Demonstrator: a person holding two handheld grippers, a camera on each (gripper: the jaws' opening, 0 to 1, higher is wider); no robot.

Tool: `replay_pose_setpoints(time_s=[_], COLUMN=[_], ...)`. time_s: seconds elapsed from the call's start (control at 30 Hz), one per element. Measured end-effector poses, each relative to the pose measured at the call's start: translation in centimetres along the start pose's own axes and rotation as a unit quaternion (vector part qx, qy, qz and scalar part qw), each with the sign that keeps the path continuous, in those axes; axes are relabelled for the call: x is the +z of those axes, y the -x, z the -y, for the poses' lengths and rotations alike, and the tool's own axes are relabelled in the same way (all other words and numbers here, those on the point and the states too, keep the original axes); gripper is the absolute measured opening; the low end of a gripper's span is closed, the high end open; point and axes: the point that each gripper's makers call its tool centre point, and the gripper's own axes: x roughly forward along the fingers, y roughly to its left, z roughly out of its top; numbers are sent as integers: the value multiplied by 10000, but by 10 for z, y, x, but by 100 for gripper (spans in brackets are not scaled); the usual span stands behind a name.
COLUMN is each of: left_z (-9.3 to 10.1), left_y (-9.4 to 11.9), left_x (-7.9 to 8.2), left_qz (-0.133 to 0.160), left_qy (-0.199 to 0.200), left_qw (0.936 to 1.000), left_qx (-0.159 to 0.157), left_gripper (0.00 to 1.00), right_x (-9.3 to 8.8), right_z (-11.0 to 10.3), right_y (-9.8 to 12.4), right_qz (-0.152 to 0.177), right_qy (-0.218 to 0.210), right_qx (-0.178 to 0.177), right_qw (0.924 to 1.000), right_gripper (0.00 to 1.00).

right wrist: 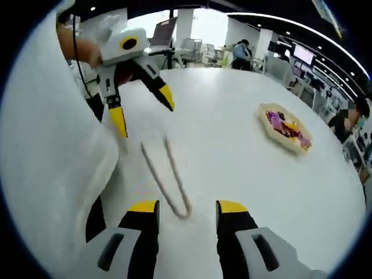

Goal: Place the target food into the container with the food tongs after gripping and lifting it, then release it inside without dropping or visibly crushing the food.

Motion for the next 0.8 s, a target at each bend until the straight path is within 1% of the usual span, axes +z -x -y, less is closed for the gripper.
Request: replay_pose_setpoints(time_s=[0.03, 0.07, 0.1, 0.13, 0.17, 0.2, 0.23, 0.27, 0.3, 0.33, 0.37, 0.4, 0.43, 0.47, 0.5, 0.53, 0.57, 0.67, 0.7, 0.73, 0.77, 0.8], left_z=[-4, -5, -6, -11, -13, -14, -17, -17, -17, -18, -18, -19, -18, -19, -19, -18, -17, -13, -12, -12, -9, -8], left_y=[5, 7, 8, 16, 19, 21, 27, 30, 33, 38, 41, 44, 47, 50, 53, 54, 56, 61, 64, 65, 69, 71], left_x=[4, 8, 11, 23, 28, 29, 38, 42, 47, 54, 58, 60, 62, 64, 65, 66, 67, 73, 75, 76, 77, 77], left_qz=[92, 197, 258, 570, 664, 696, 831, 903, 1002, 1139, 1233, 1303, 1347, 1397, 1455, 1443, 1461, 1563, 1624, 1654, 1705, 1725], left_qy=[104, 278, 388, 736, 871, 926, 1099, 1186, 1263, 1320, 1377, 1484, 1614, 1682, 1784, 1798, 1795, 1880, 1894, 1892, 1942, 2012], left_qw=[9998, 9992, 9986, 9947, 9927, 9918, 9883, 9865, 9845, 9817, 9794, 9766, 9737, 9716, 9681, 9679, 9676, 9620, 9595, 9584, 9533, 9503], left_qx=[166, 223, 249, 436, 510, 541, 655, 684, 691, 766, 814, 846, 873, 906, 985, 1001, 1013, 1219, 1309, 1356, 1565, 1634], left_gripper=[61, 64, 66, 69, 73, 76, 79, 83, 85, 87, 90, 92, 94, 97, 99, 99, 99, 99, 99, 99, 99, 99], right_x=[10, 15, 18, 28, 32, 34, 40, 42, 46, 56, 59, 60, 62, 68, 71, 71, 72, 76, 76, 76, 74, 74], right_z=[5, 6, 7, 13, 14, 15, 19, 19, 21, 26, 27, 27, 29, 31, 32, 32, 32, 33, 34, 35, 40, 41], right_y=[5, 8, 10, 18, 21, 22, 28, 30, 33, 39, 42, 43, 47, 51, 53, 57, 58, 65, 66, 67, 69, 69], right_qz=[310, 476, 560, 868, 982, 1029, 1162, 1200, 1281, 1532, 1633, 1648, 1699, 1869, 1931, 1904, 1903, 1960, 1977, 1973, 1956, 1977], right_qy=[-248, -422, -502, -735, -837, -897, -1111, -1211, -1379, -1185, -1198, -1233, -1407, -1467, -1505, -1494, -1477, -1310, -1256, -1234, -1176, -1150], right_qx=[-156, -170, -171, -319, -306, -320, -424, -379, -438, -596, -591, -578, -616, -640, -634, -642, -649, -665, -674, -703, -761, -771], right_qw=[9991, 9978, 9970, 9930, 9912, 9901, 9861, 9846, 9812, 9792, 9775, 9769, 9734, 9692, 9675, 9681, 9684, 9695, 9698, 9700, 9706, 9704], right_gripper=[40, 41, 43, 46, 49, 53, 54, 53, 52, 53, 54, 54, 59, 64, 68, 74, 78, 88, 90, 92, 92, 93])
